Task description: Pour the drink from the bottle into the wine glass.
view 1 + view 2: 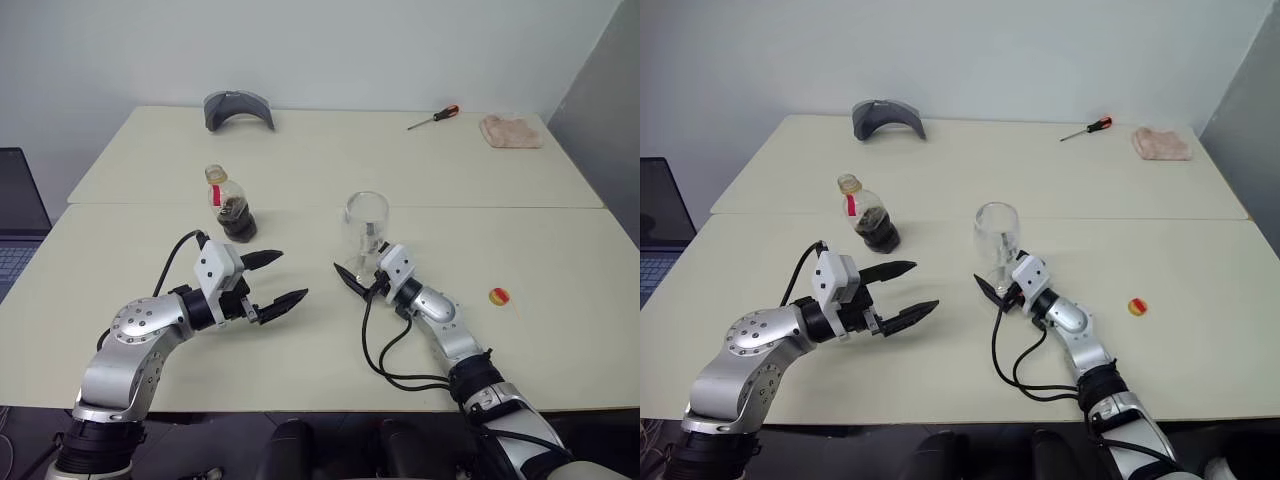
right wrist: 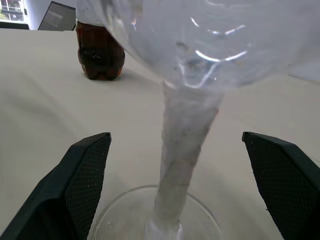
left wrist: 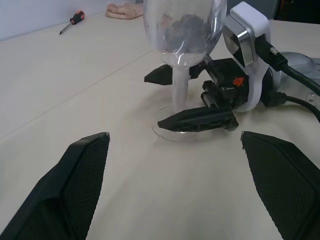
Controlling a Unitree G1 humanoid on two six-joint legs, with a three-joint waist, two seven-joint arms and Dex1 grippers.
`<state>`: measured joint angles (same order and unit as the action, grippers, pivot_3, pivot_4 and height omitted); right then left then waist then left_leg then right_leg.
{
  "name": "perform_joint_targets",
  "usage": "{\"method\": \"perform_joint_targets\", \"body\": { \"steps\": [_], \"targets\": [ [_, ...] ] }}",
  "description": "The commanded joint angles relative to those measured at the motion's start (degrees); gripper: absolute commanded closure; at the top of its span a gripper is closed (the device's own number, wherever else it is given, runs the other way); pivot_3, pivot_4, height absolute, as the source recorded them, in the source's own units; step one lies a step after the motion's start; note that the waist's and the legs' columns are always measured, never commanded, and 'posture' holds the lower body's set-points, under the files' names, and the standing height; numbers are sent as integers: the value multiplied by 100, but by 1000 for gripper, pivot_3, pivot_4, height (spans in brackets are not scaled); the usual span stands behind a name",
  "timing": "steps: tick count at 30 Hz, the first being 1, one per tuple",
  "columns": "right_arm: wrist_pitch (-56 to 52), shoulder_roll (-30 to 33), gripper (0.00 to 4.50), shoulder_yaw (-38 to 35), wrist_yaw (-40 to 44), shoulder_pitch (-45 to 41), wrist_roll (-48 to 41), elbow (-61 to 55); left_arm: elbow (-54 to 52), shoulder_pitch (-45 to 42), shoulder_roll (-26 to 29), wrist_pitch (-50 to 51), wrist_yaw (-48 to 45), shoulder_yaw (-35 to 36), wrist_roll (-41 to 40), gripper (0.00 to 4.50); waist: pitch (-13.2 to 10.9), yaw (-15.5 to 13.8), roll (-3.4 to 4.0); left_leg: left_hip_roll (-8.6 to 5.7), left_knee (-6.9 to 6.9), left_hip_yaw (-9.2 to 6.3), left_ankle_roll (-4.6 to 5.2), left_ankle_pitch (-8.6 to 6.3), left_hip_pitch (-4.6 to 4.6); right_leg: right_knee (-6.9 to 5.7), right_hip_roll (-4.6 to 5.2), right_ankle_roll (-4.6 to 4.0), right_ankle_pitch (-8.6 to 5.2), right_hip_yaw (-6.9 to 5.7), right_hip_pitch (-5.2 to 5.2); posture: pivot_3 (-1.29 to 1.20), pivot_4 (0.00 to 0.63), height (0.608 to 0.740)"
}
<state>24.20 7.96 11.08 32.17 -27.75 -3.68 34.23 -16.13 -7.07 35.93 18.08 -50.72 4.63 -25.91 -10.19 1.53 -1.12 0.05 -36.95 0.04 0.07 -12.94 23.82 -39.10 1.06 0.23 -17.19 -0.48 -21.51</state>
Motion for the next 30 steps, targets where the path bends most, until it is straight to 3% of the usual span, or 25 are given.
{"method": "perform_joint_targets", "body": {
  "steps": [1, 14, 20, 26, 30],
  "targets": [
    [-528, 151, 24, -141, 289, 317, -352, -938, -159, 31, -18, -160, -18, 83, -41, 0, 0, -2, 0, 0, 0, -1, 0, 0, 0, 0, 0, 0, 0, 0, 0, 0, 150, 740],
    [-2641, 1414, 24, -314, 582, 2302, -855, -4733, -144, 203, -415, -367, 475, 150, 42, 0, 1, -31, 0, 0, 0, -4, 1, -1, -2, 2, 2, 1, -1, -2, 3, 0, 150, 740],
    [-3183, 1888, 24, -444, 693, 2879, -1169, -6043, 120, 219, -746, -1232, 1232, 235, 810, 0, 1, -59, -3, -1, -2, -4, 1, -1, -1, 5, 2, 2, -1, -3, 5, 0, 150, 740],
    [-4809, 2306, 24, -724, 732, 2992, -2513, -7111, -110, 851, -974, -914, 1831, 258, 1011, 0, 2, -68, -5, 0, -1, -5, 1, -1, -1, 7, 2, 2, -1, -2, 7, 0, 150, 740],
    [-4845, 2492, 24, -845, 919, 2850, -2815, -7434, 124, 852, -1277, -933, 2646, 523, 1297, 0, 1, -142, -8, 0, -4, -10, 1, -1, 0, 8, 2, 3, -2, -8, 9, 0, 150, 740]
  ]
}}
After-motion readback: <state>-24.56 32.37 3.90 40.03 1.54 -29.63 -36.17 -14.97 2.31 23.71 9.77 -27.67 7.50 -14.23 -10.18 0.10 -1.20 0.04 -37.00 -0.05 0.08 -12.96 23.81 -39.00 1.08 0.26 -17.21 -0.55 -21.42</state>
